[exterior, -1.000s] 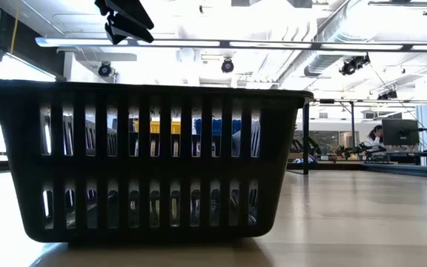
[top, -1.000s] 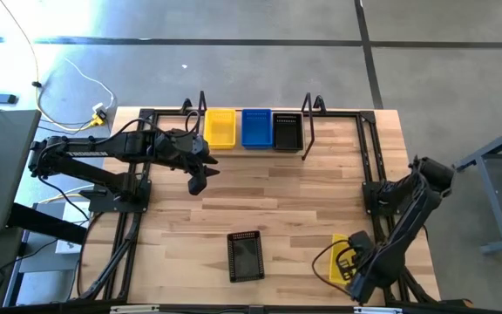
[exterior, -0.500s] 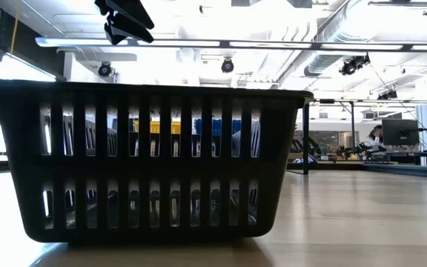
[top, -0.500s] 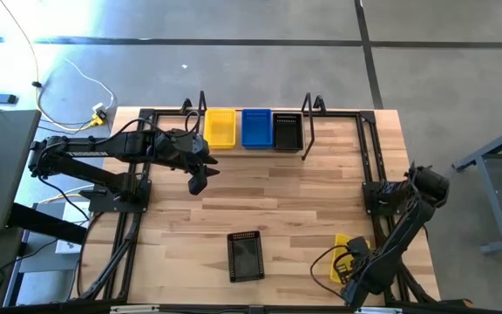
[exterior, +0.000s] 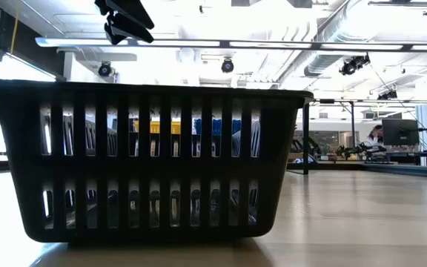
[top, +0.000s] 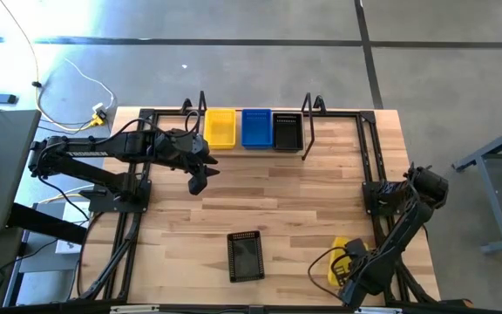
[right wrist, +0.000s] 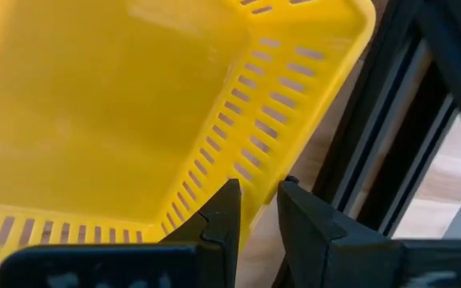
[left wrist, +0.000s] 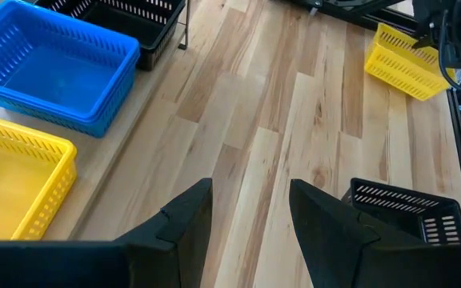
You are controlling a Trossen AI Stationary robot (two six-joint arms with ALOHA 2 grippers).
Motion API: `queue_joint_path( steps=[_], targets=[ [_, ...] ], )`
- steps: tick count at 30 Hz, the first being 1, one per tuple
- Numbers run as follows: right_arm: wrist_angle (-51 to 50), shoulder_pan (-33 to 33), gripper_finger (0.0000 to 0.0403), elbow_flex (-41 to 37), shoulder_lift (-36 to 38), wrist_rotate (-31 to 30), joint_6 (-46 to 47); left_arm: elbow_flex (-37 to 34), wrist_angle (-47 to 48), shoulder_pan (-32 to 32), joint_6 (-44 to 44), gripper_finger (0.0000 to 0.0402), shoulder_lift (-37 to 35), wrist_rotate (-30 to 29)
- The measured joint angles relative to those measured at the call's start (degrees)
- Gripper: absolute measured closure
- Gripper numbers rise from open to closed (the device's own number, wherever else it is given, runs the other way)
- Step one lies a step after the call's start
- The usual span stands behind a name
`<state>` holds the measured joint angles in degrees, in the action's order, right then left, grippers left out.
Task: Stack baskets on shelf by color
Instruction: Stack the yellow bin on top of the yellow bin on the shelf
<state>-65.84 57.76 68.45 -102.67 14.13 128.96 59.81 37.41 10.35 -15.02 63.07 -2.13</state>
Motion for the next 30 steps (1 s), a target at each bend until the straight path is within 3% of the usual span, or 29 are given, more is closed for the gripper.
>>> queue_joint_path(
  steps=[6,18,30],
  targets=[
    [0.07,-0.28,0.0317,0.04,-0.02,0.07,0.07,0.0,0.0,0.0,0.06,0.0245,0.0,0.0],
    [-1.73,-1.08,0.0235,0.09,2.19,-0.16,2.16,0.0,-0.75,0.0,0.14,0.0245,0.0,0.0],
    [-0.52,-1.09,0.0231,0.09,-1.5,-1.12,1.71,0.0,-1.19,0.02,0.16,0.0245,0.02,0.0]
  ],
)
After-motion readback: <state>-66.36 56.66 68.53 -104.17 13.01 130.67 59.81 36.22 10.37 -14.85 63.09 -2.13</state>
